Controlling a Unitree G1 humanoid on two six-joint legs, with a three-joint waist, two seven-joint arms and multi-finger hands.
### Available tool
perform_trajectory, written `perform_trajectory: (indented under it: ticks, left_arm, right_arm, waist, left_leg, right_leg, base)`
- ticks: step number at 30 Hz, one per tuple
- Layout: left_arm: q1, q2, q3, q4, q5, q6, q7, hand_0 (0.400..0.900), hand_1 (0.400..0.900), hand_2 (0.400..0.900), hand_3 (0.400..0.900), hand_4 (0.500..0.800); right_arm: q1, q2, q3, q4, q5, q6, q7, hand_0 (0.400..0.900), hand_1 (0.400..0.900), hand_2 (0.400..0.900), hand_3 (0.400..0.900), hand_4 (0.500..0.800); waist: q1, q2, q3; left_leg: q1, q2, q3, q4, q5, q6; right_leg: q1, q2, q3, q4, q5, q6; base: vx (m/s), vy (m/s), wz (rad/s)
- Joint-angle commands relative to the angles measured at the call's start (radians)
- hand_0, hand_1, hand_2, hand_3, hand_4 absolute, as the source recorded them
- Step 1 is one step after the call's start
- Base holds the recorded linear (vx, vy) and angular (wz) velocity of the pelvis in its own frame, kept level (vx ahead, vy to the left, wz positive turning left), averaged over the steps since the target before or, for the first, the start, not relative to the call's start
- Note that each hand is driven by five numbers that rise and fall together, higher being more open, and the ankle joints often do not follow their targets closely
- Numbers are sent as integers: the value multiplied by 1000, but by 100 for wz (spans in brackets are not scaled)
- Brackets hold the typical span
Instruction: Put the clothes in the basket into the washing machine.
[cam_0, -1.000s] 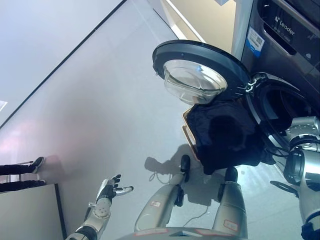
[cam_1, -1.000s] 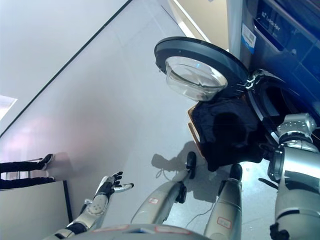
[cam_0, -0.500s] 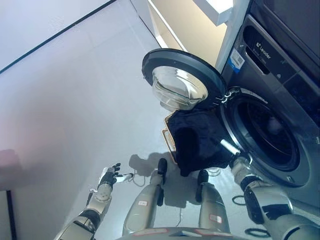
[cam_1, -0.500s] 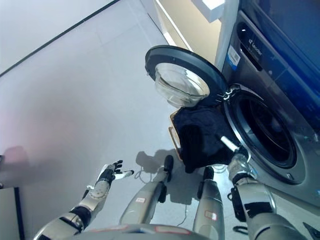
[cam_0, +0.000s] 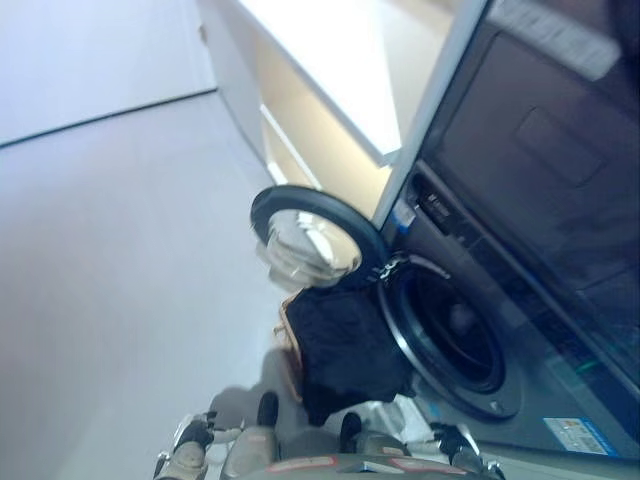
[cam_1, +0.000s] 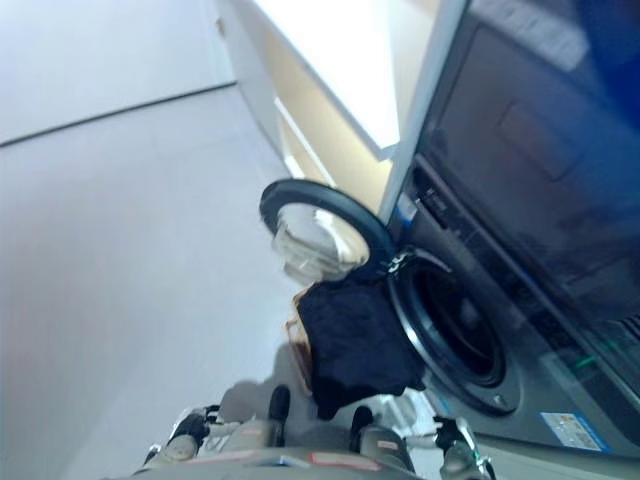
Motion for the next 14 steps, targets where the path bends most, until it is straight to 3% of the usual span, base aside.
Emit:
perform_trajectory:
  ticks: [1, 8, 14]
  left_arm:
    - [-19, 9, 45, 63, 74, -11, -49, 900, 900, 900, 900, 800]
    - [-5, -10, 3, 74, 141, -9, -85, 900, 900, 900, 900, 800]
    - [13, -15, -1, 68, 148, -12, -90, 900, 900, 900, 900, 800]
  right_arm:
    - [25, -13, -31, 66, -37, 31, 40, 900, 900, 900, 900, 800]
    - [62, -16, -95, 84, -23, 41, 64, 900, 900, 900, 900, 800]
    - [61, -14, -87, 65, -23, 37, 70, 900, 900, 900, 900, 800]
  waist:
    - [-20, 1, -70]
    - [-48, 13, -106]
    - [-57, 25, -123]
  left_leg:
    - [16, 1, 8, -66, 5, 6]
    - [133, -5, 50, -70, -36, 14]
    - [171, -5, 66, -73, -49, 13]
  right_leg:
    - [55, -62, 22, -77, 121, 76]
    - [146, -76, 54, -77, 109, 88]
    - [174, -81, 68, -88, 106, 92]
  base:
    - [78, -4, -26]
    - [78, -13, -25]
    - [16, -22, -10]
